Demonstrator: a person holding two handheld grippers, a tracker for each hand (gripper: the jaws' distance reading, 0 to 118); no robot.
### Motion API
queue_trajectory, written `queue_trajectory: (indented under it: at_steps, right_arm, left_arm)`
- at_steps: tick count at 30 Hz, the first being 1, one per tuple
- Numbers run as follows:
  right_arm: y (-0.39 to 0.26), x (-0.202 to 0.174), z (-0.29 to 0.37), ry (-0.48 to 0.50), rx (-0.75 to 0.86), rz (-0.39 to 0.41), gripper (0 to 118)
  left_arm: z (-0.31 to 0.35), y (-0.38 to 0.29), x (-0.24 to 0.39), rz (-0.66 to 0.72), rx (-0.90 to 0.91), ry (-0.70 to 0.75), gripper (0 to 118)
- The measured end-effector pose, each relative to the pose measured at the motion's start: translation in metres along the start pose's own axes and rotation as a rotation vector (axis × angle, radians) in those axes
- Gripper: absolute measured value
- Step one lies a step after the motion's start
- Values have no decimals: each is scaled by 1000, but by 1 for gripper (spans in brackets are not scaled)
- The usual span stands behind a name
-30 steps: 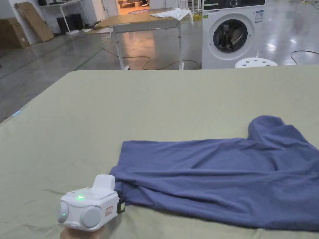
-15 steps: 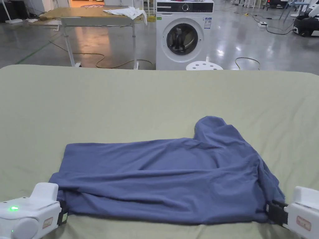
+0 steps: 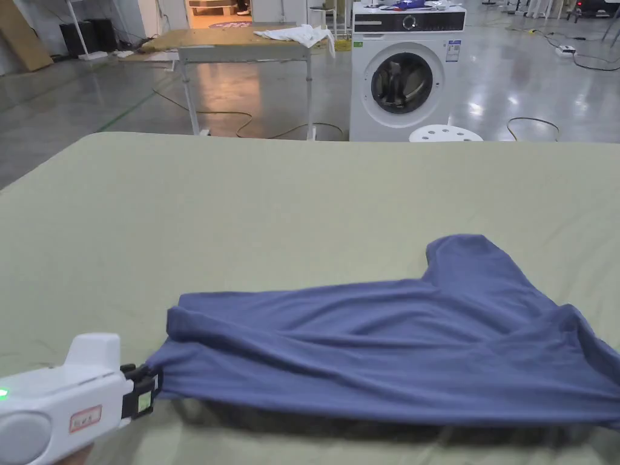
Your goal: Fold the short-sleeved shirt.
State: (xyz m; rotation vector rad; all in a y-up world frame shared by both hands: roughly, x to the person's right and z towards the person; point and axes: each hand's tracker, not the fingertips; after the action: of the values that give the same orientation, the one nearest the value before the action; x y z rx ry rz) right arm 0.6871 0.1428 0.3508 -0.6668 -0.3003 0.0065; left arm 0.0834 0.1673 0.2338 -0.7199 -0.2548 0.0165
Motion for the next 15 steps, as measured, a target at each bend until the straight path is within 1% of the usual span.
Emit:
queue_trajectory:
  at_steps: [1, 3, 5, 9, 10, 13, 14, 15]
  right_arm:
    - [-6, 5, 11, -5, -4, -10, 5]
    - [-22, 14, 32, 30, -6, -60, 5]
    - [-39, 18, 52, 53, -29, -78, 5]
    - [-67, 12, 75, 51, -46, -58, 5]
    - [-70, 4, 81, 58, -46, -53, 5]
    - [-81, -4, 78, 69, -49, -22, 5]
    - [-82, -5, 75, 66, -59, -9, 12]
    - [-83, -6, 75, 62, -66, -1, 30]
  left_arm:
    - [10, -11, -1, -7, -3, 1, 1]
    - [27, -32, -5, -14, -32, -18, 1]
    - [41, -55, -5, 5, -65, -25, 1]
    - [56, -87, -2, -33, -87, 18, 1]
    - [57, -92, -3, -32, -86, 19, 1]
    - [55, -100, -5, 7, -63, -9, 6]
    - [57, -101, -1, -17, -55, -4, 24]
    - [60, -103, 4, -56, -44, 31, 40]
